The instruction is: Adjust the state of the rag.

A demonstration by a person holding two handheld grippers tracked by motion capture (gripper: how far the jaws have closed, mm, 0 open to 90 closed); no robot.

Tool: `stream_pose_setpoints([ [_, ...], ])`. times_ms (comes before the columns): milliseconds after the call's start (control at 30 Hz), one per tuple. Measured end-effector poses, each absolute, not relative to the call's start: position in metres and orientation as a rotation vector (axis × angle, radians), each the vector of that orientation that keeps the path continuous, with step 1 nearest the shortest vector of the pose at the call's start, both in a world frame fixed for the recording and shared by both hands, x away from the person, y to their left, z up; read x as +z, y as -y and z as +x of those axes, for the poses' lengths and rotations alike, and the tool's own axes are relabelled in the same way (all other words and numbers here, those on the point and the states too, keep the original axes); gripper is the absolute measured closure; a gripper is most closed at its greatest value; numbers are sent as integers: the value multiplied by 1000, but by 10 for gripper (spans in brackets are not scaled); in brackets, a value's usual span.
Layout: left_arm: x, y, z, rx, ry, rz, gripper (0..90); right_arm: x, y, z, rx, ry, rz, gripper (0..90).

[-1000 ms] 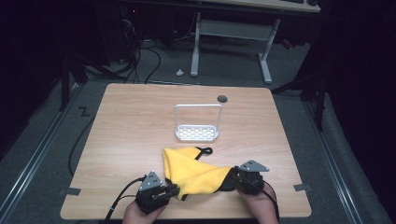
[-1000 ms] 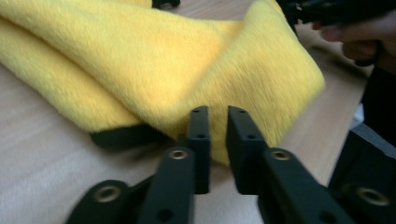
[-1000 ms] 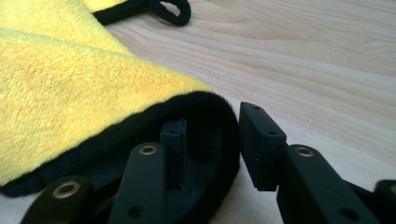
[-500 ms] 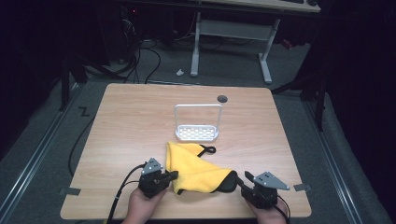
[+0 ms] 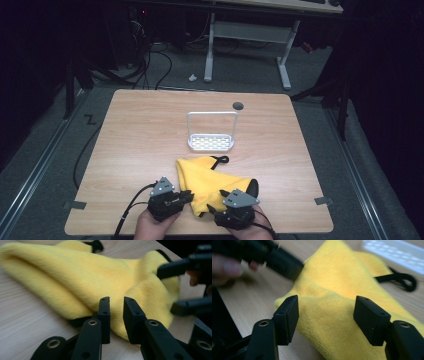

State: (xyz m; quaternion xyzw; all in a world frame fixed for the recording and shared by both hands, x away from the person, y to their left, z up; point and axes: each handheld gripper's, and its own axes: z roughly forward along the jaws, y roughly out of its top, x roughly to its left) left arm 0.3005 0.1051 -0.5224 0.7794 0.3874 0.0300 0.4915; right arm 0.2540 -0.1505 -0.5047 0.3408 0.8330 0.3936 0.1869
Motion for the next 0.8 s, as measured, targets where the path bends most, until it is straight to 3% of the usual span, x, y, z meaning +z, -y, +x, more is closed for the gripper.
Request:
stream_pose_setpoints([
  [167,-524,-122,302,93,-995,1864,700,-519,135,264,1026,-2417,916,380],
  [233,-524,-126,301,96,-1005,1864,689,-523,133,268,972,-2434,902,471],
  [300,-524,-129,299,106,-1009,1867,683,-522,133,269,964,-2417,899,724],
  [367,-524,-132,298,114,-1016,1867,676,-518,135,270,986,-2403,912,805],
  [633,-526,-127,298,124,-1001,1892,587,-462,179,273,1209,-2100,986,813],
  [800,-520,-108,297,145,-923,1933,504,-485,216,300,1102,-2057,1182,806],
])
